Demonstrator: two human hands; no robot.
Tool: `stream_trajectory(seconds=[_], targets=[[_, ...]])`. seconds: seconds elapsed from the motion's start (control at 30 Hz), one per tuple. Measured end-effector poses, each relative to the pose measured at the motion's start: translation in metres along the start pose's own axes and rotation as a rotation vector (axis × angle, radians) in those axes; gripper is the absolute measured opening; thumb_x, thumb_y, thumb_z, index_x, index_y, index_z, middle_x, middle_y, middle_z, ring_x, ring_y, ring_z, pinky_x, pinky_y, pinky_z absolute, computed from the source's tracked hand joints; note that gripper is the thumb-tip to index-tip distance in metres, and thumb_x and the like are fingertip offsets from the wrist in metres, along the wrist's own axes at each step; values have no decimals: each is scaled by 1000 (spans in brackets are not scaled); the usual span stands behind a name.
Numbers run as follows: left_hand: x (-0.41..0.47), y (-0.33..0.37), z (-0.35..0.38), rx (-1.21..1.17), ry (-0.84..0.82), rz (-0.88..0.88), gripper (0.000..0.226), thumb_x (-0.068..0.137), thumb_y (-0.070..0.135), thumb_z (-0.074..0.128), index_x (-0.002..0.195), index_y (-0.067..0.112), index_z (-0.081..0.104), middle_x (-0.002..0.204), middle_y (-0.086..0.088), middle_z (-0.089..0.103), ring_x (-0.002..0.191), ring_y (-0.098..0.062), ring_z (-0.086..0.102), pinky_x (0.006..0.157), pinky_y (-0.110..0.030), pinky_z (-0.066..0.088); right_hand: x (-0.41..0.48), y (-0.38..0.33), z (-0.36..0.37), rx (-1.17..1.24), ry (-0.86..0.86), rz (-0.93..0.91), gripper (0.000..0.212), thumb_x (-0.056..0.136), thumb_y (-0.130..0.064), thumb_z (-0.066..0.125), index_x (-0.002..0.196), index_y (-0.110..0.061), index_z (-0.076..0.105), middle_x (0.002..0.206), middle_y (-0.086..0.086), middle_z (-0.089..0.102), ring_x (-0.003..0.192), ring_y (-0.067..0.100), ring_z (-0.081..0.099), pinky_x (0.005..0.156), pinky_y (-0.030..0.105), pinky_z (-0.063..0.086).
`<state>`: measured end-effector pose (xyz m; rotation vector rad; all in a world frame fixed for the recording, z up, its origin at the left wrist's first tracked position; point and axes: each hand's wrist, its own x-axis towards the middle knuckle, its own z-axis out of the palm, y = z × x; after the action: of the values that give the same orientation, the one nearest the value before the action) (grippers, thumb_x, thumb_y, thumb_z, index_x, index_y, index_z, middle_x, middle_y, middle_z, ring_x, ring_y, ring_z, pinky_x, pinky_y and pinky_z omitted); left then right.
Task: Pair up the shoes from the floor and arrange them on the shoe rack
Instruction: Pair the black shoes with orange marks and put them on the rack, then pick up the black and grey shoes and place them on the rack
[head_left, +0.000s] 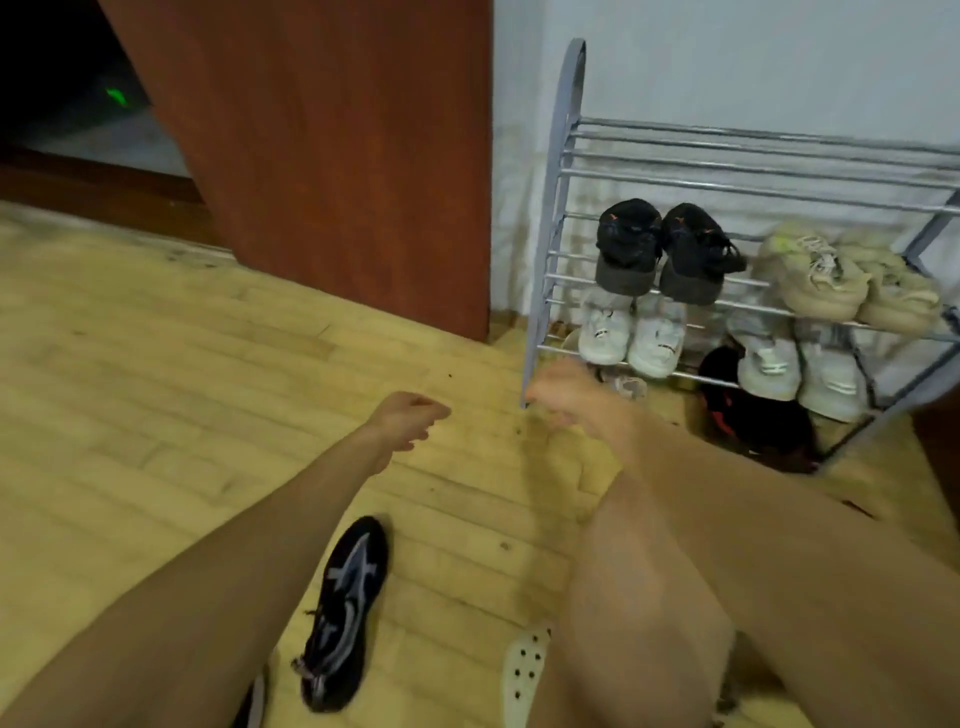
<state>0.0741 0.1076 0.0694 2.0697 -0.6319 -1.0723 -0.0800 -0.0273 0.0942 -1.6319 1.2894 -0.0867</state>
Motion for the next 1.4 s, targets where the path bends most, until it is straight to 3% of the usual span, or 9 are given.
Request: stream_trajectory(seconds=[0.13,0.3,0.43,0.57,0.7,0.83,1.0,1.23,1.4], targets=[[-33,-99,-29,9,29,-161,38,90,29,61,122,8,59,116,-9,59,105,-24,57,82,-31,43,-19,8,92,-172,-198,-11,33,83,-18,69,112,-4,62,93,7,52,87,22,57,78,35,59],[-47,-203,-37,28,53,-314,10,91,22,59,94,16,53,101,-11,52,82,-23,52,74,-29,38,-21,28,162,-306,-292,-61,31,83,-21,68,110,-5,66,96,6,56,94,22,57,79,31,54],[-40,-273,-24,135,89,-478,59,88,26,62,138,5,40,133,-15,49,118,-30,53,87,-33,46,-18,51,186,-420,-410,-62,40,87,-23,63,124,-8,59,121,5,56,114,23,55,86,32,53],[-29,-320,-8,207,99,-597,70,86,33,63,142,3,34,138,-19,45,117,-32,52,88,-35,49,-8,55,185,-555,-413,-151,47,88,-23,63,128,0,57,133,14,59,117,33,58,100,43,49],[-22,-348,10,336,85,-642,57,85,37,61,132,8,46,136,-20,44,116,-35,50,90,-40,47,5,57,181,-567,-425,-196,48,88,-19,62,128,6,54,130,24,58,82,25,55,87,40,52],[-16,-350,13,261,102,-688,42,86,20,57,123,4,48,122,-19,51,101,-36,58,79,-45,57,11,57,176,-568,-470,-175,31,90,-20,60,119,-8,63,101,6,63,93,23,58,79,33,51],[-36,-317,18,-300,43,-778,22,84,-12,53,105,-5,52,110,-23,56,93,-39,58,81,-52,54,3,53,166,-527,-482,-184,32,89,-21,61,121,-15,62,103,2,60,95,20,58,83,32,52],[-65,-252,33,-429,7,-661,18,78,-12,61,95,-5,59,95,-17,61,77,-31,59,72,-47,55,-43,54,141,-518,-470,-213,31,91,-19,58,121,-11,63,94,-3,61,99,20,58,90,33,48],[-89,-183,28,-398,61,-375,30,77,-16,63,98,4,56,85,-11,63,91,-33,59,80,-49,53,-69,57,113,-578,-389,-186,47,92,-25,60,133,-4,52,135,12,54,123,27,51,97,32,42]])
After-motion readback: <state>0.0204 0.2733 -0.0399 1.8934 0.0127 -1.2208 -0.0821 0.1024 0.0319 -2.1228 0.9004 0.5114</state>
